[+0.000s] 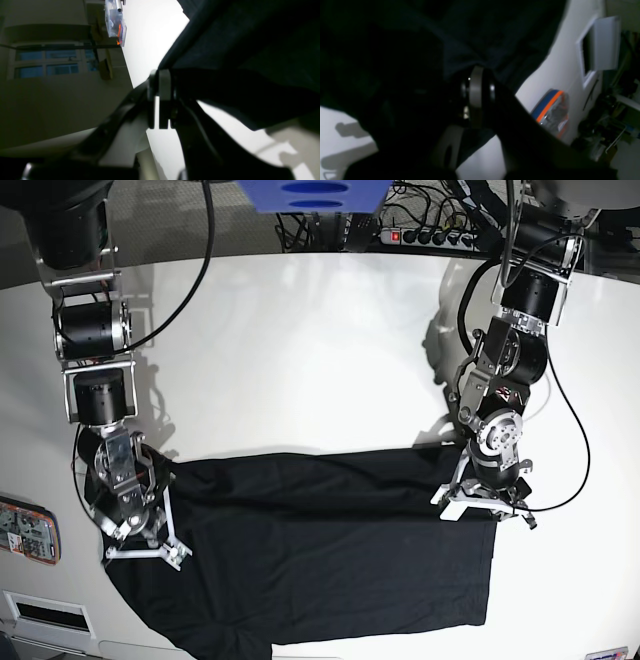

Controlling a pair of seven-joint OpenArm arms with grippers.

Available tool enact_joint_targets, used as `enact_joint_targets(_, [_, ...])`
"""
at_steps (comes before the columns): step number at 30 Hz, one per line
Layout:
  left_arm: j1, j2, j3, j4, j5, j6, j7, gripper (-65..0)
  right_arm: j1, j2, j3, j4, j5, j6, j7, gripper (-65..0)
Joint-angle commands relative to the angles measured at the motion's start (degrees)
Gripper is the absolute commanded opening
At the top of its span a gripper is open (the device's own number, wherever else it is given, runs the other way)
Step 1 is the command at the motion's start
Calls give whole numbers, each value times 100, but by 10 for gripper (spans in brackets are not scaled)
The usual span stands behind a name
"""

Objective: Fold the T-shirt properly
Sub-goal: 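Hold the shirt raised with both grippers, adjusting the right gripper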

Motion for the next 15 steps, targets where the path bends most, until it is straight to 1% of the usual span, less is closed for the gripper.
enact_joint_targets(1, [-143,-33,-39,119,99,107,-7,-650,374,56,44,135,-16,-118,108,-650])
enact_joint_targets(4, [-143,-33,-39,119,108,107,-7,-650,383,56,44,135,-16,-189,100,-650])
enact_joint_targets(15, [-143,-33,-39,119,126,107,-7,-650,383,83,97,135,-7,-215,91,-650])
